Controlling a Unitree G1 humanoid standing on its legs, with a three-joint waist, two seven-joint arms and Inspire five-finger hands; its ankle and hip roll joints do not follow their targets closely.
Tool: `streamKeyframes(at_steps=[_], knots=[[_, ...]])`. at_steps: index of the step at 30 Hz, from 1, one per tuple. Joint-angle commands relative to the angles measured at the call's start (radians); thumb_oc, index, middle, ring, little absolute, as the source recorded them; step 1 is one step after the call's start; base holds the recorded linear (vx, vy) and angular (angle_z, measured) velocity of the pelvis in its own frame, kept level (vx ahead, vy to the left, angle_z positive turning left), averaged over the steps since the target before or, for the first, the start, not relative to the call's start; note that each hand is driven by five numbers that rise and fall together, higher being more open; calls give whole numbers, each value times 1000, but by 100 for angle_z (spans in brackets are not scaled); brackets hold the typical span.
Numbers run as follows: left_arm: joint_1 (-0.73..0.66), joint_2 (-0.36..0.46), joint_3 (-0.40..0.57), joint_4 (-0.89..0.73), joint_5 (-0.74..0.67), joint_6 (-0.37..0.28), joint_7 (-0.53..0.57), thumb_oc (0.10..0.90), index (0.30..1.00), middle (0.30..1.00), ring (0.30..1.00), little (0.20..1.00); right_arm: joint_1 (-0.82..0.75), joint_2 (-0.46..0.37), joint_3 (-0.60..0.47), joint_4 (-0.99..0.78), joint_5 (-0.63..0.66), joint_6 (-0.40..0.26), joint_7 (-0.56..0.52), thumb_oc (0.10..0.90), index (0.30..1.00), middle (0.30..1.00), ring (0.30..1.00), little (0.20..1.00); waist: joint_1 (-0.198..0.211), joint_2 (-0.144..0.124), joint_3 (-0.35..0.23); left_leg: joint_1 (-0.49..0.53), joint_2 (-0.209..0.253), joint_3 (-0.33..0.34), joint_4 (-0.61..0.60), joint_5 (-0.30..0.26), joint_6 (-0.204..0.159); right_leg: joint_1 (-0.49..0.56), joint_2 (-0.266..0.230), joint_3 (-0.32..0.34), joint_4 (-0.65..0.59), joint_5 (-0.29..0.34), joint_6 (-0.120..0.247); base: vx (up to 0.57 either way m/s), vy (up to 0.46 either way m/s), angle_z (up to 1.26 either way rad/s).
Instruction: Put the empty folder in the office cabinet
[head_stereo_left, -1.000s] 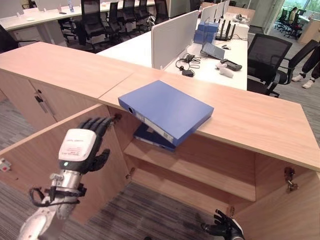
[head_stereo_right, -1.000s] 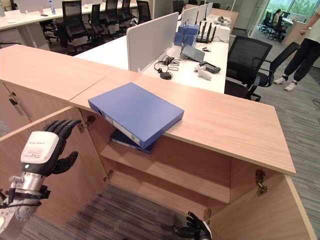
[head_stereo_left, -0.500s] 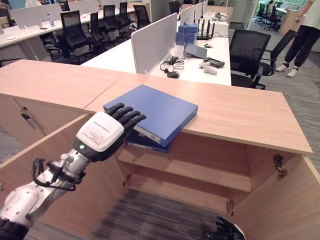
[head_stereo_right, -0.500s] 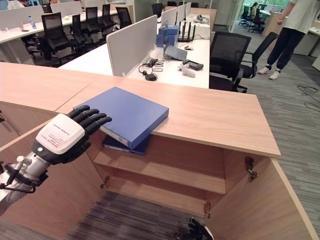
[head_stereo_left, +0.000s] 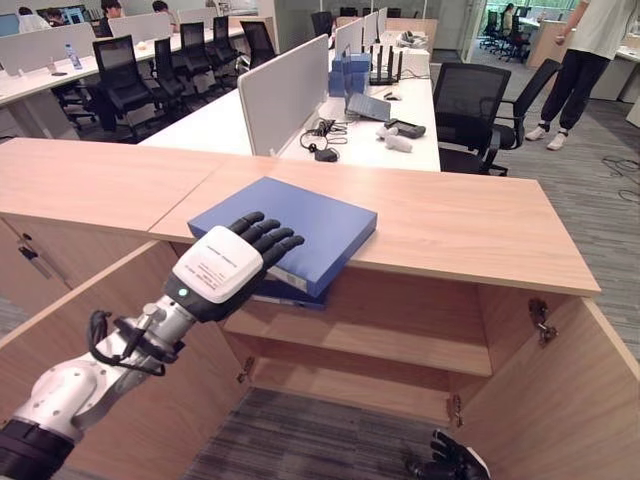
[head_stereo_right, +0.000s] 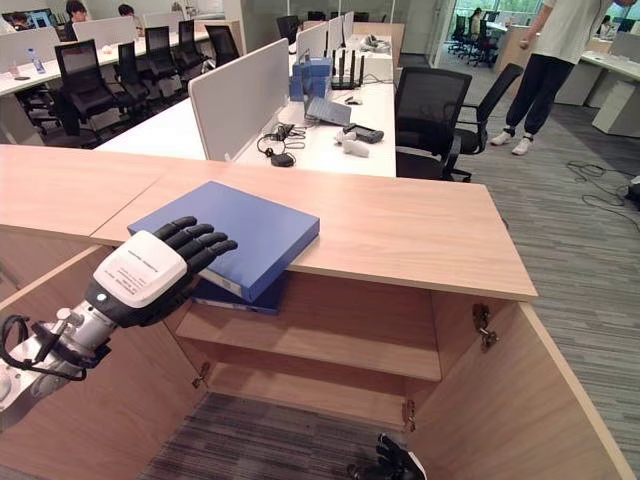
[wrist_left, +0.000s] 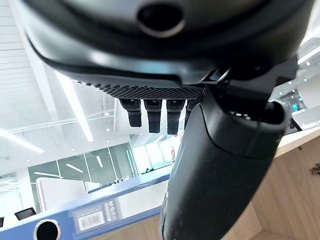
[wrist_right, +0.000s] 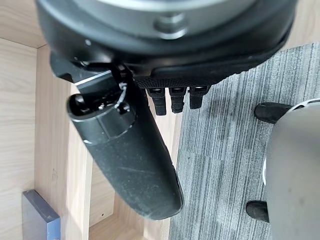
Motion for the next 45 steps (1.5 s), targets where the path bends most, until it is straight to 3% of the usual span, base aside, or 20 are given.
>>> streamKeyframes(at_steps=[1, 13, 39, 40, 42, 45], knots=[[-190, -2, 30, 34, -82, 48, 24, 800, 900, 900, 900, 900, -103, -32, 12, -11, -5, -67, -15, 800, 900, 900, 900, 900, -2, -3, -4, 30, 31, 9, -1, -92, -48, 14, -35, 50, 5, -69, 84, -13, 7, -8], [-269, -104, -36, 94, -118, 66, 9, 800, 900, 900, 900, 900, -99, -29, 4, -14, -8, -57, -19, 800, 900, 900, 900, 900, -25, -13, -6, 32, 32, 17, -1, -97, -46, 9, -32, 60, 5, -68, 82, 2, 6, -4], [-369, -173, -138, 225, -94, 108, 3, 800, 900, 900, 900, 900, -79, -36, -7, -19, -5, -47, -21, 800, 900, 900, 900, 900, -61, -21, -8, 49, 27, 48, -1, -115, -41, 7, -37, 81, 5, -71, 86, 1, 1, 0], [-370, -179, -137, 232, -99, 113, 1, 769, 853, 853, 853, 853, -80, -36, -11, -19, -3, -47, -23, 800, 900, 900, 900, 900, -63, -22, -8, 49, 27, 48, -1, -115, -41, 6, -37, 82, 6, -71, 85, 11, 15, -6], [-373, -190, -138, 241, -109, 114, -2, 400, 300, 300, 300, 300, -80, -38, -16, -19, 1, -46, -26, 800, 900, 900, 900, 900, -65, -24, -8, 47, 27, 47, -1, -115, -40, 4, -38, 84, 7, -70, 85, 0, 0, 0], [-375, -201, -136, 239, -124, 111, -8, 400, 300, 300, 300, 300, -79, -39, -20, -25, 2, -44, -26, 800, 900, 900, 900, 900, -66, -25, -8, 46, 24, 45, -1, -116, -40, 3, -40, 85, 7, -70, 85, 0, 0, 0]])
